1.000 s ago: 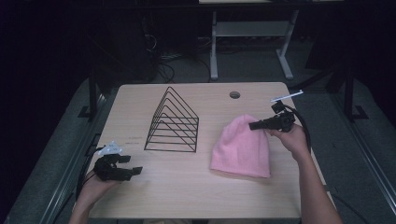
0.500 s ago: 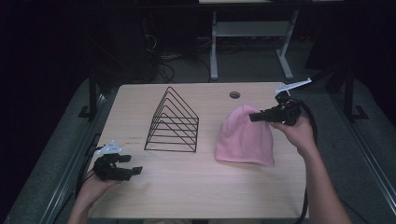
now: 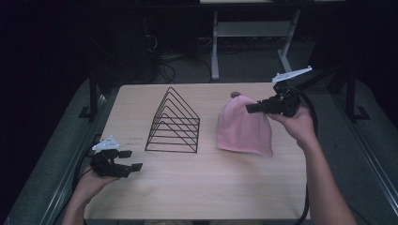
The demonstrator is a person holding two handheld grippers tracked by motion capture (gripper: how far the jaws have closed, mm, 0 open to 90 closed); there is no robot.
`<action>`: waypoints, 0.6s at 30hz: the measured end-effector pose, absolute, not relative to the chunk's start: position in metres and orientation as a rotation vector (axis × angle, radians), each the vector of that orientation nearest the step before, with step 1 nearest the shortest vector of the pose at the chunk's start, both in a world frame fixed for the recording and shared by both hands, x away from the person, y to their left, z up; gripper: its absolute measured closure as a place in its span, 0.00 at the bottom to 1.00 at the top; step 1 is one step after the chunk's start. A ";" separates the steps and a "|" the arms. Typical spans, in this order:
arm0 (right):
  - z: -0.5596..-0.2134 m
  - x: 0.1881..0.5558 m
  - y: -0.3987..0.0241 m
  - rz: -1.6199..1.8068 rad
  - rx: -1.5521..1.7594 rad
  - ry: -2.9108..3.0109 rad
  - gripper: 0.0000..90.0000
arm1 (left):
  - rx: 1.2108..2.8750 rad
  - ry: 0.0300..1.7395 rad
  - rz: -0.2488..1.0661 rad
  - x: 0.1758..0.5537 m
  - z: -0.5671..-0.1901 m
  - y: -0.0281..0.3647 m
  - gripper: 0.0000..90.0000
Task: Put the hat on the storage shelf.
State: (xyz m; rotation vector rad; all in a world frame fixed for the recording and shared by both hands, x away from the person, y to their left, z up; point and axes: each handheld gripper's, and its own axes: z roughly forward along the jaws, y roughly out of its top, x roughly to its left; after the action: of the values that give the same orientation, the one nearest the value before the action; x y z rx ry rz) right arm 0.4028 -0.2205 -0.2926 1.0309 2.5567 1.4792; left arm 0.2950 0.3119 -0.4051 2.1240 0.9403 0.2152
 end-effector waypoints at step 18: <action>-0.246 0.403 -0.192 1.519 0.872 2.558 0.89 | 2.171 0.796 0.201 0.308 -0.361 0.303 0.28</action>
State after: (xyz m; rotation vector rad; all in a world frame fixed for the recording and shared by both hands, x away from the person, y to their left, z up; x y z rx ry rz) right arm 0.4025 -0.1922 -0.2455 0.8716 2.5580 1.5189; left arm 0.3080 0.3028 -0.3606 2.1708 0.7960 0.2014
